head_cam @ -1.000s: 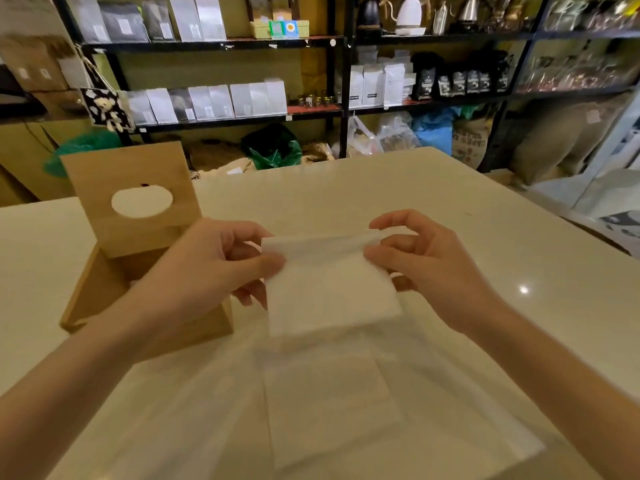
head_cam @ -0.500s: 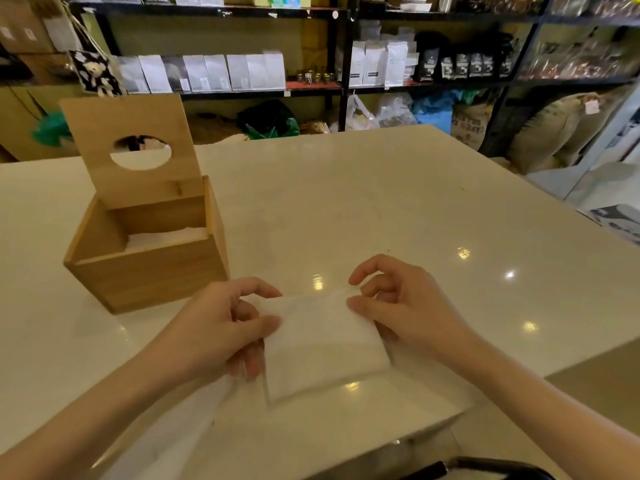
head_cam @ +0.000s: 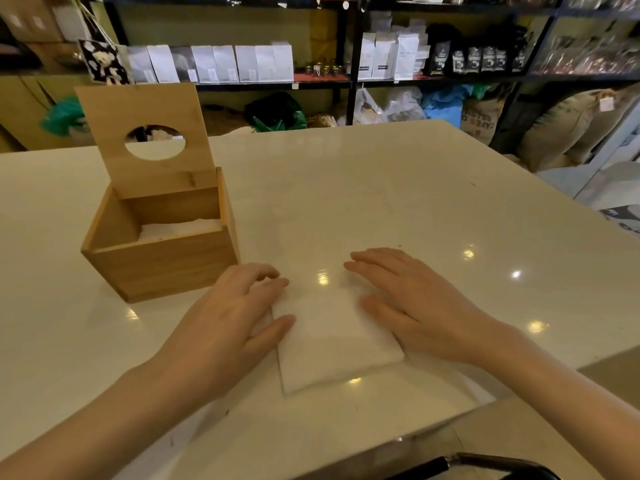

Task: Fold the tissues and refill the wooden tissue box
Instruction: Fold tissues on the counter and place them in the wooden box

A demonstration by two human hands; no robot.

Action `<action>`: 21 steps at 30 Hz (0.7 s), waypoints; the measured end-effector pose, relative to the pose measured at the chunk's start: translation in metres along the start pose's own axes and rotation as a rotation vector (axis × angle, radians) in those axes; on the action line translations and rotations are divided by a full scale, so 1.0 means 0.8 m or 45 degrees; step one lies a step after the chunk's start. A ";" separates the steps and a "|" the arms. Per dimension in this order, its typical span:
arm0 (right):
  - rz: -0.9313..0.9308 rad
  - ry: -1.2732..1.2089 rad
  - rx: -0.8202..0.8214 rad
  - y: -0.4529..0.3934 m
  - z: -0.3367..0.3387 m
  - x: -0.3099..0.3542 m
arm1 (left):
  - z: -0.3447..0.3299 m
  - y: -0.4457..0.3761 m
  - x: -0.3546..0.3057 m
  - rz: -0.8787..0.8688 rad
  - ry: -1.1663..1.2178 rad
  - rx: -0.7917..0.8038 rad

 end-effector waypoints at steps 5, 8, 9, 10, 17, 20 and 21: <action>0.144 0.116 0.126 -0.010 -0.014 0.011 | -0.016 -0.004 0.002 -0.087 -0.076 0.085; 0.147 0.036 0.108 -0.015 -0.007 0.013 | -0.011 -0.007 -0.003 -0.099 -0.004 0.081; 0.148 0.001 0.104 -0.017 -0.005 0.014 | -0.011 -0.009 -0.003 -0.074 0.025 0.103; 0.134 -0.042 0.115 -0.018 -0.003 0.014 | -0.011 -0.010 -0.004 -0.046 0.050 0.133; 0.048 -0.204 0.183 -0.022 -0.001 0.012 | -0.013 -0.017 -0.009 -0.070 0.040 0.222; 0.006 -0.301 0.145 -0.026 0.012 0.011 | -0.003 -0.021 -0.010 0.012 0.117 0.242; 0.000 -0.343 0.114 -0.028 0.019 0.011 | 0.003 -0.022 -0.009 0.051 0.177 0.253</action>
Point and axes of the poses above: each hand's wrist, its own y-axis away from the middle knuckle, its own z-axis out of the back of the hand, x = y × z, the point moved 8 cm from there along -y, towards the middle knuckle, and after that the axes turned 12 degrees about z, right-handed, at the moved point
